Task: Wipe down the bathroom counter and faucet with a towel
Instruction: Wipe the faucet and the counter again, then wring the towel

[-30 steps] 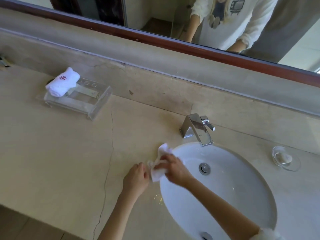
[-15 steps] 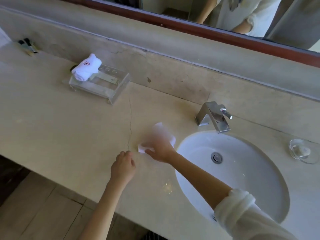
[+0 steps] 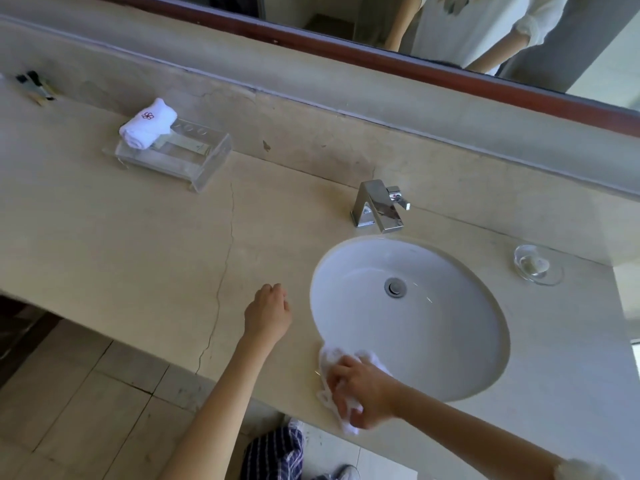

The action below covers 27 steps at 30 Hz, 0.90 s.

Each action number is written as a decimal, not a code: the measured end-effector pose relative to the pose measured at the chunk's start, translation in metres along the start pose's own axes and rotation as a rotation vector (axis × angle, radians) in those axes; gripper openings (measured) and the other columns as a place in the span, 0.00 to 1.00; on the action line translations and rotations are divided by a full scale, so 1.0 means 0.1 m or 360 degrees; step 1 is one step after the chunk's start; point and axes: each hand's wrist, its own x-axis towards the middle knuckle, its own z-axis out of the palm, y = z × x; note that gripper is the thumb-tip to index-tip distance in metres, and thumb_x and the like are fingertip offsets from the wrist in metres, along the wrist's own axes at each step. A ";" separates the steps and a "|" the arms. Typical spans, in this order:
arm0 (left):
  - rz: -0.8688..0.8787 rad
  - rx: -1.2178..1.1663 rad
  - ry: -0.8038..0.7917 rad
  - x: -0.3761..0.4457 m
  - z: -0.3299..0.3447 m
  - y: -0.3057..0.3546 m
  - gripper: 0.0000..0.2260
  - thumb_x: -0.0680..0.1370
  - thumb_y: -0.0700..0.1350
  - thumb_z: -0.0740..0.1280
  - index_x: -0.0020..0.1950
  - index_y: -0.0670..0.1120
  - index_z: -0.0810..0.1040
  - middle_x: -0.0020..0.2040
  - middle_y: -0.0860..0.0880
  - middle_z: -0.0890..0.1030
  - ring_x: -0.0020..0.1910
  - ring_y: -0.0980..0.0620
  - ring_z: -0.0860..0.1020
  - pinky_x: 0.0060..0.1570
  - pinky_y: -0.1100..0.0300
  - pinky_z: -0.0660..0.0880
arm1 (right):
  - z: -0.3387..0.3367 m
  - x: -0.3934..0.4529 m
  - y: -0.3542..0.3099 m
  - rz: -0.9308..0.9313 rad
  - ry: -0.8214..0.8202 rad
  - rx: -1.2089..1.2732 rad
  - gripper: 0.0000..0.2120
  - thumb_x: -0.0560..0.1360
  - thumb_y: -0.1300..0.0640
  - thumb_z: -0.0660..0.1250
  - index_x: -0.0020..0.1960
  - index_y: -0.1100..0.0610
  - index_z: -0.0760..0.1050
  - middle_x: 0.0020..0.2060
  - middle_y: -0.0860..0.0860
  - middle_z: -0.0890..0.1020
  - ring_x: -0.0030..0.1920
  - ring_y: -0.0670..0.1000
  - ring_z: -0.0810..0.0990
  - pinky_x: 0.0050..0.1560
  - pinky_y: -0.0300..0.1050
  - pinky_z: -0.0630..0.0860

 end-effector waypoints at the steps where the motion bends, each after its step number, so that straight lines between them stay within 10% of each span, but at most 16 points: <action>1: 0.0003 -0.0001 0.0013 -0.04 0.01 0.03 0.13 0.80 0.41 0.55 0.62 0.43 0.72 0.59 0.45 0.74 0.59 0.46 0.73 0.51 0.54 0.72 | 0.07 -0.24 0.05 0.0041 -0.0049 -0.0028 0.08 0.62 0.53 0.65 0.40 0.49 0.80 0.53 0.44 0.73 0.56 0.51 0.68 0.54 0.48 0.68; 11: -0.0089 0.0094 0.0073 -0.33 -0.01 0.26 0.12 0.80 0.41 0.55 0.59 0.39 0.73 0.57 0.42 0.75 0.56 0.43 0.74 0.49 0.51 0.73 | 0.06 -1.91 0.68 0.0813 -0.0299 -0.0332 0.15 0.70 0.48 0.55 0.41 0.51 0.79 0.49 0.48 0.77 0.53 0.52 0.74 0.48 0.46 0.71; 18: 0.0068 0.0122 0.0021 -0.46 0.02 0.73 0.13 0.79 0.41 0.55 0.60 0.40 0.73 0.58 0.42 0.75 0.58 0.42 0.74 0.52 0.51 0.72 | -0.39 -1.22 0.12 0.1298 0.0980 0.1646 0.10 0.75 0.59 0.64 0.54 0.53 0.79 0.48 0.52 0.80 0.48 0.51 0.77 0.46 0.39 0.73; 22: 0.0023 0.0124 -0.0246 -0.49 0.23 0.83 0.15 0.80 0.47 0.52 0.52 0.39 0.75 0.54 0.39 0.79 0.52 0.40 0.77 0.48 0.54 0.71 | -0.14 -0.48 -0.40 0.1403 0.1009 0.2244 0.14 0.77 0.55 0.62 0.60 0.59 0.73 0.54 0.57 0.79 0.49 0.52 0.76 0.47 0.40 0.74; 27: -0.0069 0.0182 -0.0794 -0.59 0.52 0.72 0.14 0.77 0.49 0.60 0.54 0.40 0.77 0.54 0.40 0.80 0.52 0.42 0.79 0.45 0.59 0.72 | 0.23 -0.01 -0.74 0.1590 0.1071 0.0753 0.13 0.74 0.54 0.53 0.55 0.53 0.72 0.49 0.51 0.79 0.52 0.56 0.76 0.52 0.53 0.68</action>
